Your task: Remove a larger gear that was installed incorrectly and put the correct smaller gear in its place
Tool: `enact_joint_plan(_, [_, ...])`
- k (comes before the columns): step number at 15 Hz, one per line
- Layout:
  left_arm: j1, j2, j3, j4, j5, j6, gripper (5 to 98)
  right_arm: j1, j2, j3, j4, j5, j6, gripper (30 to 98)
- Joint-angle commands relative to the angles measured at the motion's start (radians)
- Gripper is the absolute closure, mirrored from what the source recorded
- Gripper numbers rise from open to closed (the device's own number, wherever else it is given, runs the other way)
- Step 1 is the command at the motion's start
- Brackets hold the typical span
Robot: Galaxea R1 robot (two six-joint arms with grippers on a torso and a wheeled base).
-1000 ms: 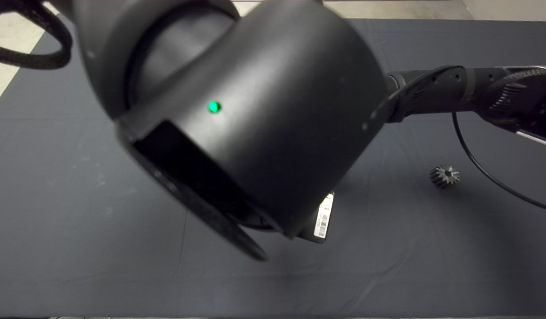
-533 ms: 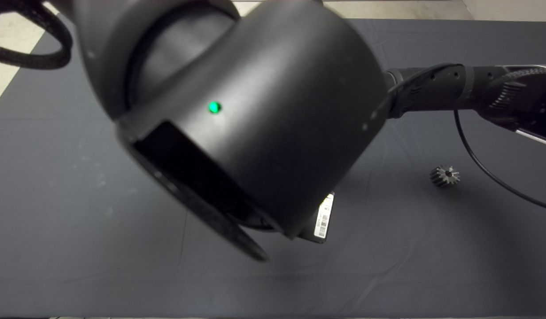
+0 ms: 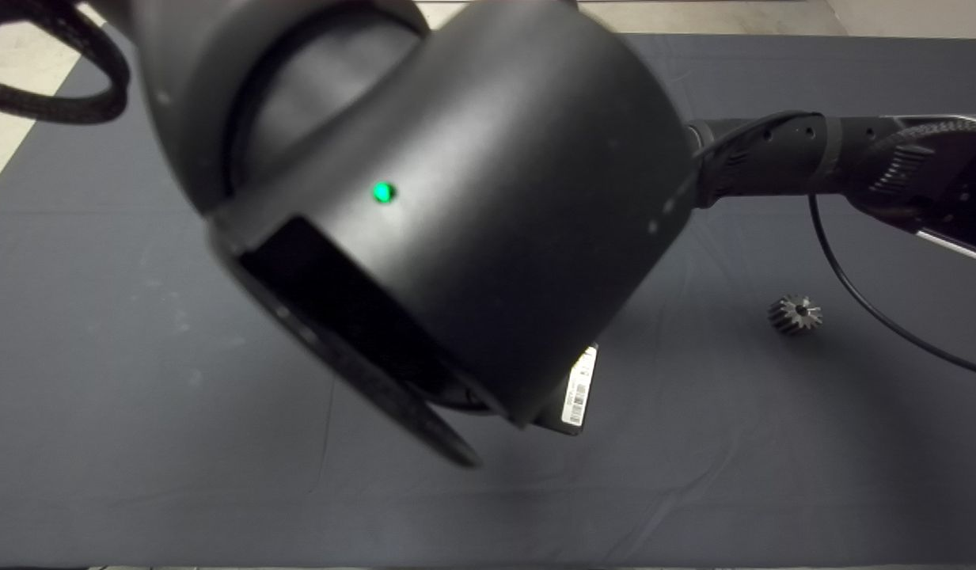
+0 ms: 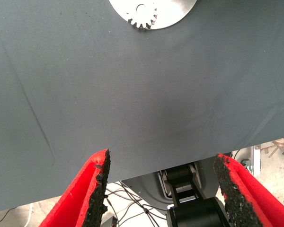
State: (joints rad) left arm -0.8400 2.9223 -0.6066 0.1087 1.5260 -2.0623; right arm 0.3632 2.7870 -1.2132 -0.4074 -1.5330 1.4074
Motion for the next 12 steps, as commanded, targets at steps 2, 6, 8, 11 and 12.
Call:
enact_joint_plan(2, [-0.018,0.001,0.006,0.005,0.071,-0.005,49.1,0.028,-0.001,0.000,-0.040,-0.065,-0.002,93.5])
enact_joint_plan(6, [-0.018,0.001,0.006,0.005,0.070,-0.005,49.1,0.028,-0.007,0.003,-0.042,-0.065,-0.002,93.3])
enact_joint_plan(8, [-0.018,0.001,0.006,0.005,0.070,-0.005,49.1,0.028,-0.010,0.005,-0.042,-0.065,-0.002,93.6])
enact_joint_plan(11, [-0.018,0.001,0.006,0.005,0.071,-0.005,49.1,0.027,-0.011,0.006,-0.042,-0.065,-0.002,93.5])
enact_joint_plan(12, [-0.018,0.001,0.006,0.005,0.070,-0.005,49.1,0.026,-0.010,0.005,-0.042,-0.066,-0.002,93.5])
